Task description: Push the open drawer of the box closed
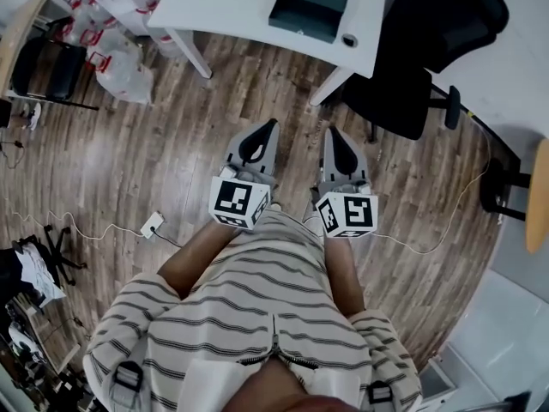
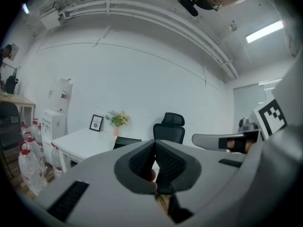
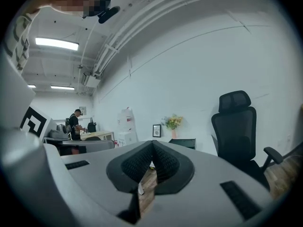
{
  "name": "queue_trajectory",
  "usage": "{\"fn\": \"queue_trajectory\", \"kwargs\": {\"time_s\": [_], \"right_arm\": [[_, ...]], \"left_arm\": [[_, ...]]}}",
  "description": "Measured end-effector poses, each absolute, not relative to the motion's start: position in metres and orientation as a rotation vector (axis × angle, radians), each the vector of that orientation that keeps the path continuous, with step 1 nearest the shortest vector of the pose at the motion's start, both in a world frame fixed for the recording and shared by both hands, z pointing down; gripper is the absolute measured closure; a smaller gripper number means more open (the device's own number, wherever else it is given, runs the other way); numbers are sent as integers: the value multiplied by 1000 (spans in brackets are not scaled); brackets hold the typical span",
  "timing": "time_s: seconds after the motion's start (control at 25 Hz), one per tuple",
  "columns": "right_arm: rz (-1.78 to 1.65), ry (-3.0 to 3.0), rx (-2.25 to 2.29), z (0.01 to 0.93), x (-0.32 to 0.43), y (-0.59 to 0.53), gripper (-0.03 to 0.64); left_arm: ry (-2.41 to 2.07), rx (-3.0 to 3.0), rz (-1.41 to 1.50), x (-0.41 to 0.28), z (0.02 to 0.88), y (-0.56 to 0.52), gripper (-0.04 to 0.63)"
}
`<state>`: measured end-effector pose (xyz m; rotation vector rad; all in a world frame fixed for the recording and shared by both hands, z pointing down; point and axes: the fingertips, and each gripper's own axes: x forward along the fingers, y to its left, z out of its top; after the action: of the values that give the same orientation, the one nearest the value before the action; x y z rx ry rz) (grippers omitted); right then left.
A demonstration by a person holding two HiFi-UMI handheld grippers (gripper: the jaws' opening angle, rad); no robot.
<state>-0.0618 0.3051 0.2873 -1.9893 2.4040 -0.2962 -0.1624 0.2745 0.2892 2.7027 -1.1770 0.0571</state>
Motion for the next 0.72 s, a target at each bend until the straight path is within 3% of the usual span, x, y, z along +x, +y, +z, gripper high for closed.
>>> {"fn": "queue_trajectory", "kwargs": {"time_s": [0.72], "right_arm": [[-265,2310,-2171,257,2,84,606]], "left_arm": [[-1024,2761,117,-96,274,48,594]]}}
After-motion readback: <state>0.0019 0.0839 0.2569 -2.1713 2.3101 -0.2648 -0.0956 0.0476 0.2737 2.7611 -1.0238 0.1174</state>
